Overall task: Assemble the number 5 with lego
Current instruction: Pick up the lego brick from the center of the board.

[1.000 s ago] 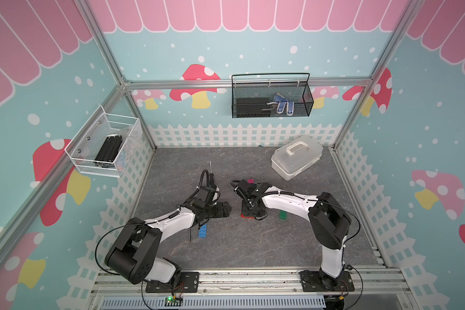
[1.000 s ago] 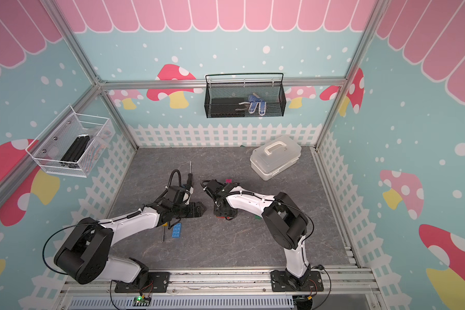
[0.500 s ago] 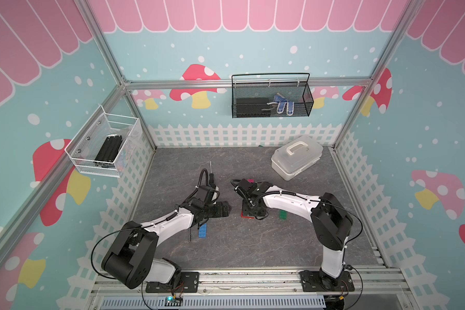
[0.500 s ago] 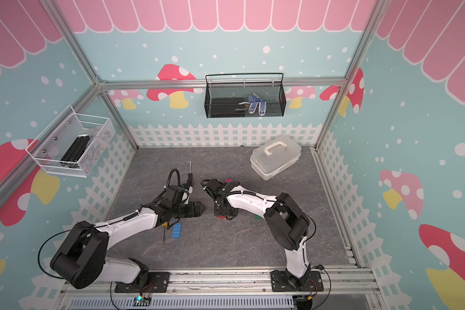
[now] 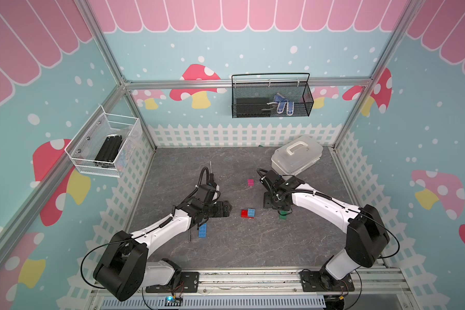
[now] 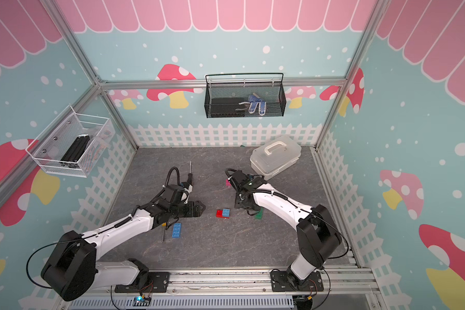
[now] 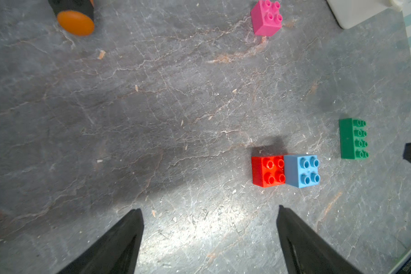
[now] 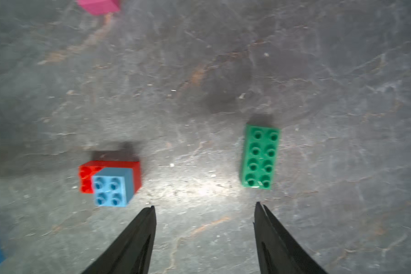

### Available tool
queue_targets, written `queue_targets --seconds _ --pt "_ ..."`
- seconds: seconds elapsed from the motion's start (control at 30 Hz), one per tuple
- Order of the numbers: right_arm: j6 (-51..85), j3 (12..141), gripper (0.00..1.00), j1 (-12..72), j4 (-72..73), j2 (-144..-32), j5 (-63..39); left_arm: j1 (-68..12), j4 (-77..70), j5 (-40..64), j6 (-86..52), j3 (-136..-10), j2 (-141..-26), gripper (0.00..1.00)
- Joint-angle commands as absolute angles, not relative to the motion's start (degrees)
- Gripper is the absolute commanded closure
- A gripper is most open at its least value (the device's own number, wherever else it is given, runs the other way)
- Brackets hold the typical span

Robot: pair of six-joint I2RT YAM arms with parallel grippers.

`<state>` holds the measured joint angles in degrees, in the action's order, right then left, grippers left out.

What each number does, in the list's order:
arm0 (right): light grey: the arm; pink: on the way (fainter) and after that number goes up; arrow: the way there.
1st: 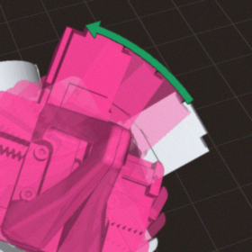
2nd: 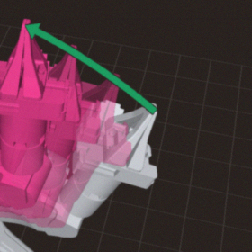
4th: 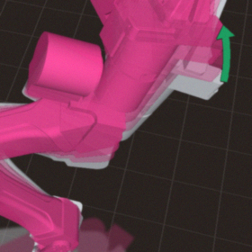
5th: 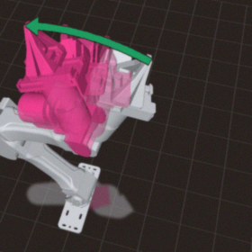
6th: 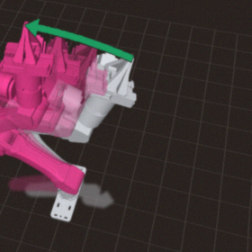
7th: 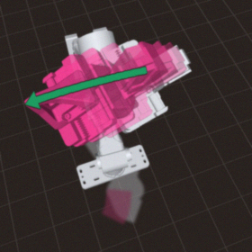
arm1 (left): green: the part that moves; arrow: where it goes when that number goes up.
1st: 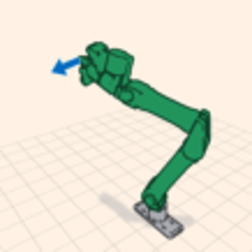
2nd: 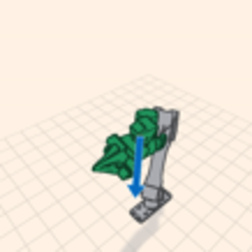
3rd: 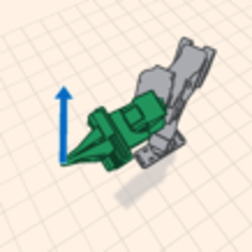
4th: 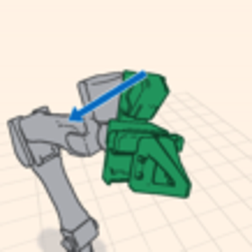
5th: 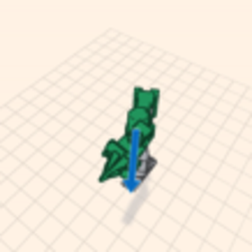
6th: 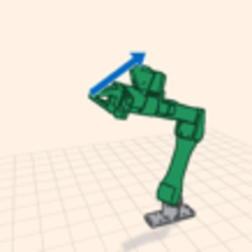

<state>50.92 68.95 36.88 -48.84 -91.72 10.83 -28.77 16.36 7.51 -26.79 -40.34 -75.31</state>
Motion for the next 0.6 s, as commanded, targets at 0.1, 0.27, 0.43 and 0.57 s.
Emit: queue_targets --seconds 0.1,0.27,0.43,0.57 --pt "41.6 66.2 0.33 32.4 -52.3 -91.6 10.7 -30.6 20.1 3.5 -26.9 -42.9 -73.5 0.09" --pt "38.7 63.6 0.34 29.7 -52.4 -92.3 9.3 -31.8 21.5 1.9 -27.3 -44.1 -74.2 0.09" --pt "35.8 61.6 0.34 28.3 -48.7 -93.0 4.8 -32.7 21.7 0.8 -27.9 -44.2 -74.0 0.09" --pt "35.2 61.4 0.34 28.2 -47.4 -93.9 2.9 -33.0 21.8 0.3 -28.2 -44.3 -74.5 0.09"
